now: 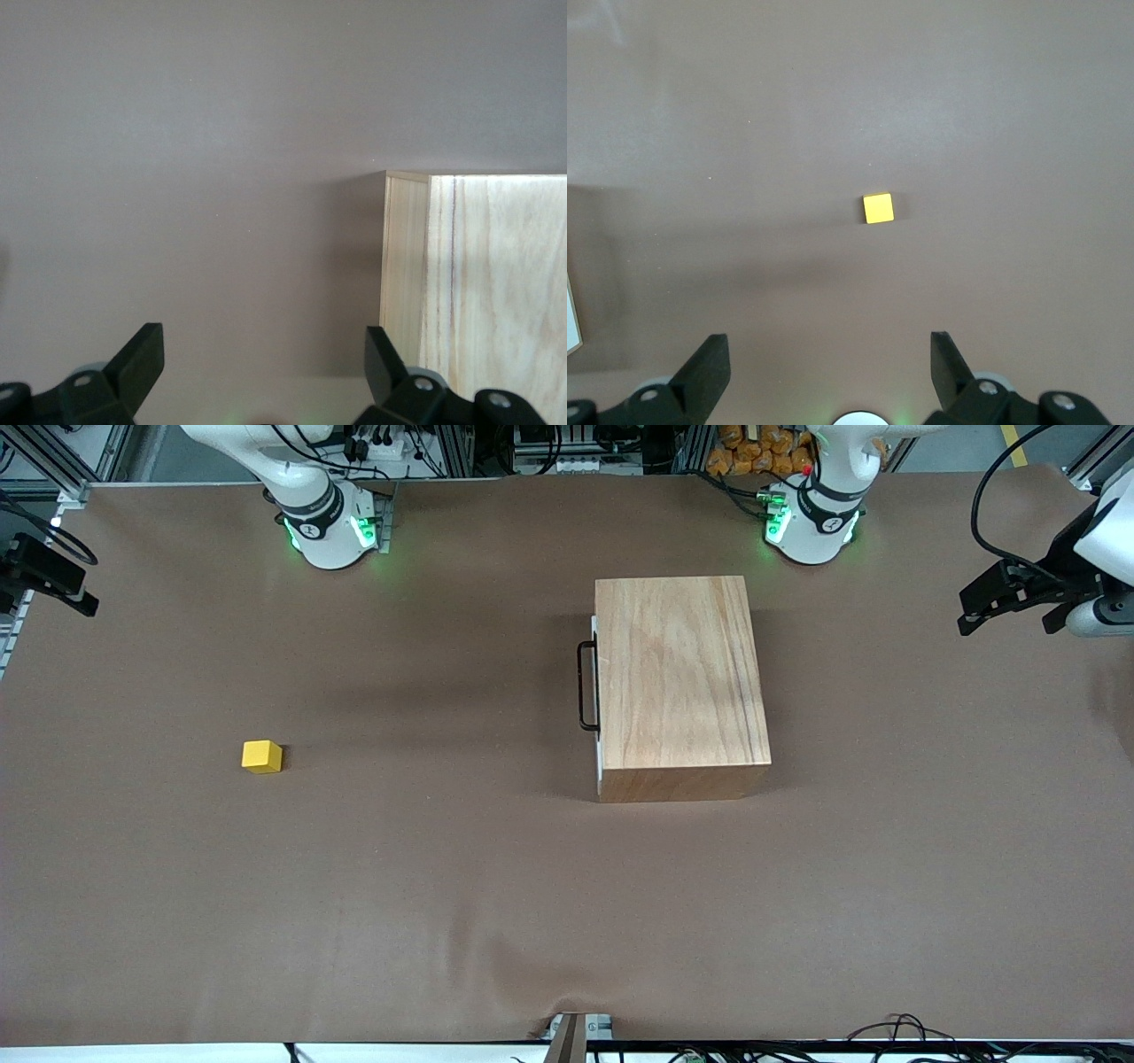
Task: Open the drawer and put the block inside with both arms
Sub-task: 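Move the left gripper from rest toward the wooden box's drawer handle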
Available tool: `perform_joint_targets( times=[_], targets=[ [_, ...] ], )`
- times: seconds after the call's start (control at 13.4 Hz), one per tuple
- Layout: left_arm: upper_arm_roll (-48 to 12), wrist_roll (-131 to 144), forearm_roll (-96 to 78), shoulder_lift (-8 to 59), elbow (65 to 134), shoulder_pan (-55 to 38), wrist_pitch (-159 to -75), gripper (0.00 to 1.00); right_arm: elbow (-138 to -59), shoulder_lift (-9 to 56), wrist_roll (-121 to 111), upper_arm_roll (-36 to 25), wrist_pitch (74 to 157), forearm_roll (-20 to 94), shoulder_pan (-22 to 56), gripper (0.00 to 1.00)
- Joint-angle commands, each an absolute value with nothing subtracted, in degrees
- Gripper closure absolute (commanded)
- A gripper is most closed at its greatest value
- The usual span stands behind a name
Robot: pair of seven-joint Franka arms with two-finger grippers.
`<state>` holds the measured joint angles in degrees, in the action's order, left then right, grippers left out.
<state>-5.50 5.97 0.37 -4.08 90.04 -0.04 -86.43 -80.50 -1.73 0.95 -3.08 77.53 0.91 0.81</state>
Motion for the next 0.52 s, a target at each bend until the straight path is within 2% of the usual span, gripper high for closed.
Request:
perform_joint_targets(
  times=[0.0, 0.45],
  targets=[
    [-5.8, 5.71, -0.18, -3.34, 88.24, 0.61, -84.99, 0.0, -79.98, -1.93, 0.09, -2.99, 76.99, 2.02, 0.18, 0.0],
    [-5.8, 5.89, -0.09, -2.82, 87.1, 0.35, -83.94, 0.0, -80.24, -1.93, 0.0, -3.16, 76.73, 2.99, -0.26, 0.0]
  ],
)
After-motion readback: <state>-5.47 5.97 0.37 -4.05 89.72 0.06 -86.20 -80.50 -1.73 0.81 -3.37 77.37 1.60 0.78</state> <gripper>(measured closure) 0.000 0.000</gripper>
